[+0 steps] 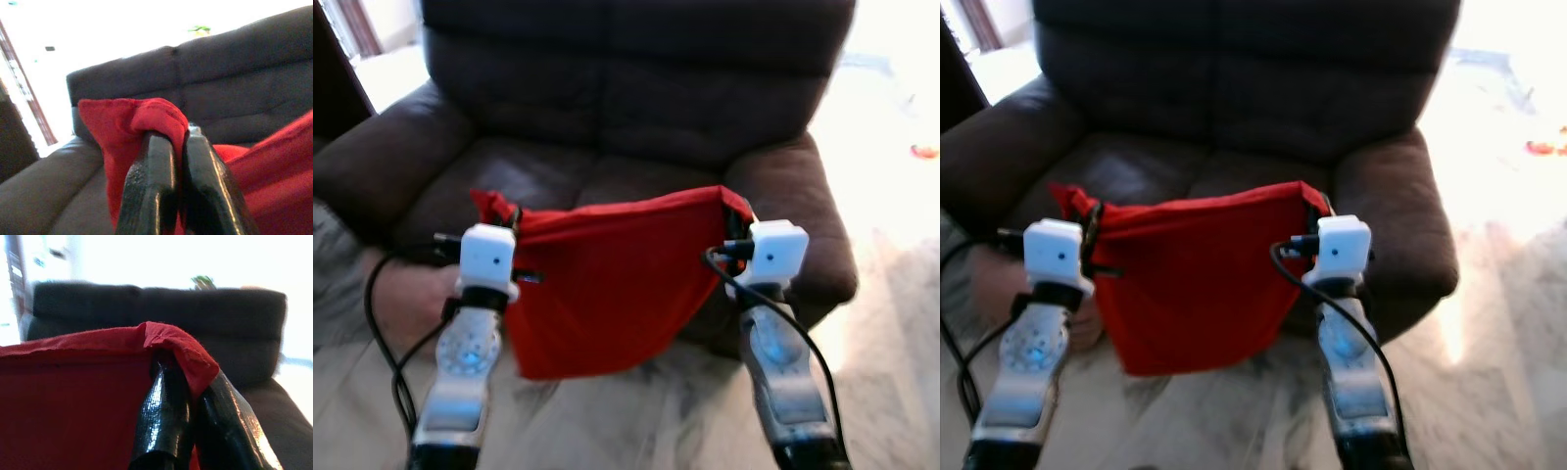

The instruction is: Move the pillow to the sofa from floor

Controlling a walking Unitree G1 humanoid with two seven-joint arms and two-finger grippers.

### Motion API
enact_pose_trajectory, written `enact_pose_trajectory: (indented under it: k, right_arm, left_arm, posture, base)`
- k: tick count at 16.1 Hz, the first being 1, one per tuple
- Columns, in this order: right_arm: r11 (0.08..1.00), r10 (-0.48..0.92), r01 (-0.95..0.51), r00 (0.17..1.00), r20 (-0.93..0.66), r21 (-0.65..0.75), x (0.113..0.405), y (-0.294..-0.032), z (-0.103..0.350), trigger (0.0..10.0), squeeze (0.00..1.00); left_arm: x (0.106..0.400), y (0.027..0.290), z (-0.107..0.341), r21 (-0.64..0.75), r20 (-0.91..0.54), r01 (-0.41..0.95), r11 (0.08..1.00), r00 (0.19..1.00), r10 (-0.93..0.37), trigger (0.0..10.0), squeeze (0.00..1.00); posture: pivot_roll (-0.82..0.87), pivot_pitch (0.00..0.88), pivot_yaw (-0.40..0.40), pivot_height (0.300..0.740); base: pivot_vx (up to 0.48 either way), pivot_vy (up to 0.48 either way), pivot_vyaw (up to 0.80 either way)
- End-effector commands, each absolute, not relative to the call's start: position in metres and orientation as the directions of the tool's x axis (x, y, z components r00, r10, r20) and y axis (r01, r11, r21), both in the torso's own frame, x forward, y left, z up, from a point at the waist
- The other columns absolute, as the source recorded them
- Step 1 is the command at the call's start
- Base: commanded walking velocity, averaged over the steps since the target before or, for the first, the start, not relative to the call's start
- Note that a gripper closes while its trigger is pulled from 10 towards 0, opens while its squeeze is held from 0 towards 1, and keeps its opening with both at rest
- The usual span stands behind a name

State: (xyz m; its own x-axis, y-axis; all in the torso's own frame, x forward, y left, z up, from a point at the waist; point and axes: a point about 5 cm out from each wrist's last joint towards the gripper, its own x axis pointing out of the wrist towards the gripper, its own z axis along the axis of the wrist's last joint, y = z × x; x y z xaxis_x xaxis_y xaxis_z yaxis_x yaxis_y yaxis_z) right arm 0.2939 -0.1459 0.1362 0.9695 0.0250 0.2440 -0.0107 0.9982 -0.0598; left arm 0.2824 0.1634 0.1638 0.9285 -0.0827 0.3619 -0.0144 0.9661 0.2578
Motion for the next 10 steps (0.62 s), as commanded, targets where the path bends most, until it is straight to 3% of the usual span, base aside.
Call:
enact_pose_trajectory:
  k: [1,4,10]
  right_arm:
    - [0.996,-0.080,0.088,0.936,0.344,-0.009,0.296,-0.165,0.160,10.0,0.00]
    - [0.996,-0.078,0.087,0.935,0.346,-0.010,0.297,-0.163,0.161,10.0,0.00]
    - [0.997,-0.073,0.081,0.924,0.375,-0.007,0.300,-0.162,0.171,10.0,0.00]
  left_arm:
    - [0.282,0.172,0.184,0.253,0.448,-0.072,0.965,0.893,-0.051,10.0,0.00]
    - [0.282,0.172,0.186,0.253,0.448,-0.065,0.965,0.892,-0.057,10.0,0.00]
    - [0.287,0.171,0.195,0.262,0.461,-0.050,0.964,0.884,-0.080,10.0,0.00]
  posture:
    - [0.08,0.027,-0.038,0.740]
    - [0.08,0.029,-0.038,0.740]
    - [0.08,0.029,-0.037,0.740]
  base:
    - [0.315,0.000,-0.80]
    - [0.312,0.000,-0.71]
    - [0.314,0.000,0.00]
